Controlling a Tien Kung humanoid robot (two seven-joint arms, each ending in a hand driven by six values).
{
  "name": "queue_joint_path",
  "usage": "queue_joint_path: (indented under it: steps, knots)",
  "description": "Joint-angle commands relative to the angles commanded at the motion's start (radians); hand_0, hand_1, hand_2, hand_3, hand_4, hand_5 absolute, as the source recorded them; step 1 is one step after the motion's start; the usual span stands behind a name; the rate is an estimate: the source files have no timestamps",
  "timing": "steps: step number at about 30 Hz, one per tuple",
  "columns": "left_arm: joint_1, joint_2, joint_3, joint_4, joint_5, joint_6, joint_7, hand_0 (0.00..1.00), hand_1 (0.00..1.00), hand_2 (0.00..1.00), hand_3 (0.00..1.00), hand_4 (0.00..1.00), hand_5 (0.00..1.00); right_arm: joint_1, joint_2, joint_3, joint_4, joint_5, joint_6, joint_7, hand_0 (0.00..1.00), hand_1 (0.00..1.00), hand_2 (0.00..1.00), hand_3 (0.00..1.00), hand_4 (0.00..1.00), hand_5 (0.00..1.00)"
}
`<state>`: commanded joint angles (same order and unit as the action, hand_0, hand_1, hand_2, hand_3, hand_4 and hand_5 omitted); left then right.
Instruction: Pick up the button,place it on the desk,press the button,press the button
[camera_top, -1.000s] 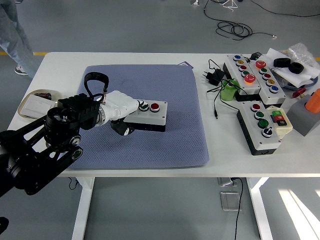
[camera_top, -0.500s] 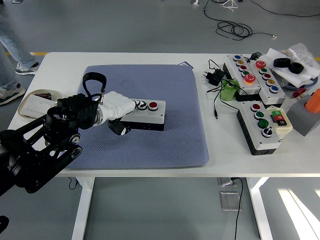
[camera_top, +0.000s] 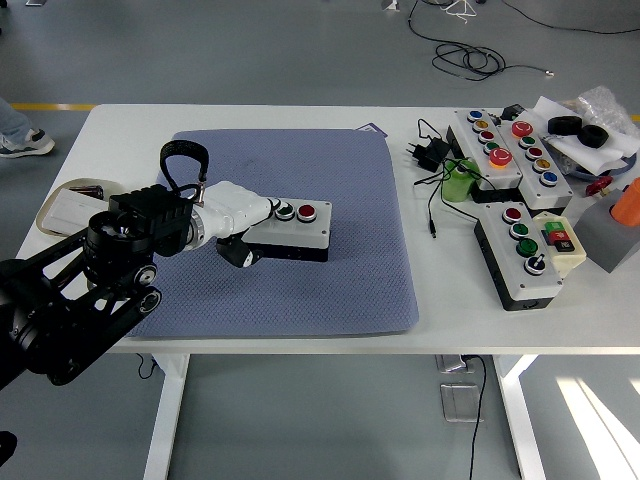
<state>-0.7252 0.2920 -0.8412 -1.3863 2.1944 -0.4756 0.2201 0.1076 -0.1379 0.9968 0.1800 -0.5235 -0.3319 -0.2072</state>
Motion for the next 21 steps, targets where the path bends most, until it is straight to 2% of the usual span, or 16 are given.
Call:
queue_joint_path:
  steps: [11, 21]
  knots:
    - [-0.016, -0.035, 0.029, 0.027, -0.011, 0.002, -0.012, 0.017, 0.115, 0.130, 0.932, 0.637, 0.223, -0.001, 0.000, -0.001, 0.000, -0.003, 0.000, -0.002, 0.787, 0.797, 0.817, 0.751, 0.412, 0.479]
    - [-0.023, -0.044, 0.034, 0.068, -0.007, -0.007, -0.008, 0.020, 0.119, 0.133, 0.928, 0.632, 0.218, 0.000, -0.002, -0.002, 0.000, -0.009, 0.000, -0.003, 0.787, 0.797, 0.817, 0.751, 0.412, 0.479]
